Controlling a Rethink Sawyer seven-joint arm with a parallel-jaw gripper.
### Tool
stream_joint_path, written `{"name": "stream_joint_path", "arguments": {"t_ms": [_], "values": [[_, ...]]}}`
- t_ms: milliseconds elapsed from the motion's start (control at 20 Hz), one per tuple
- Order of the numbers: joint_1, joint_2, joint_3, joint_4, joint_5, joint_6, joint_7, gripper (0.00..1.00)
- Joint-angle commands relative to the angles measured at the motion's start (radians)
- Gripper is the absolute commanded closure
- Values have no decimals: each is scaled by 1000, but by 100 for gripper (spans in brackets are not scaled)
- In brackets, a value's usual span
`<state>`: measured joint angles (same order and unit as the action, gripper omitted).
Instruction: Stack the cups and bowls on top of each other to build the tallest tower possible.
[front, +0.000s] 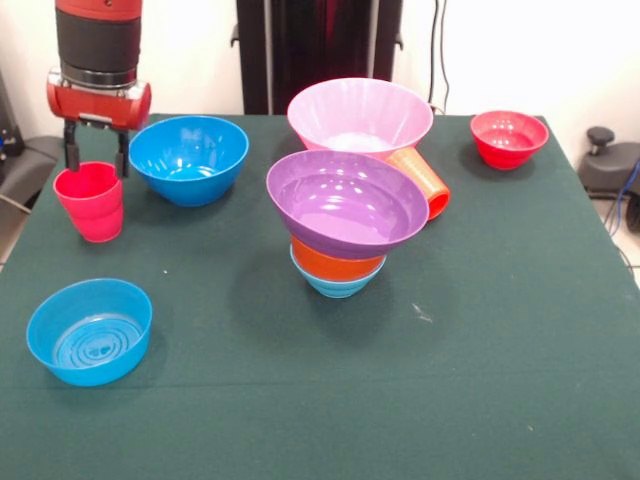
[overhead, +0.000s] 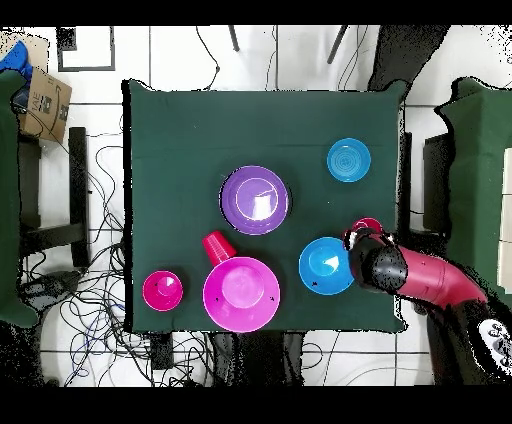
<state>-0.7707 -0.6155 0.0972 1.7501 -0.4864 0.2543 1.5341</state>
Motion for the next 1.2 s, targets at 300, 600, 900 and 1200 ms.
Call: {"name": "stream_joint_path", "arguments": {"t_ms": [300,600,900,1200], "values": [[38,133,30,-30,22,-101,174,0],[16,178,62,-44,24,-122,162,0],[-5,209,94,-50,37,-117,142,0],[-22,203,115,-40,41,-84,123,0]]}}
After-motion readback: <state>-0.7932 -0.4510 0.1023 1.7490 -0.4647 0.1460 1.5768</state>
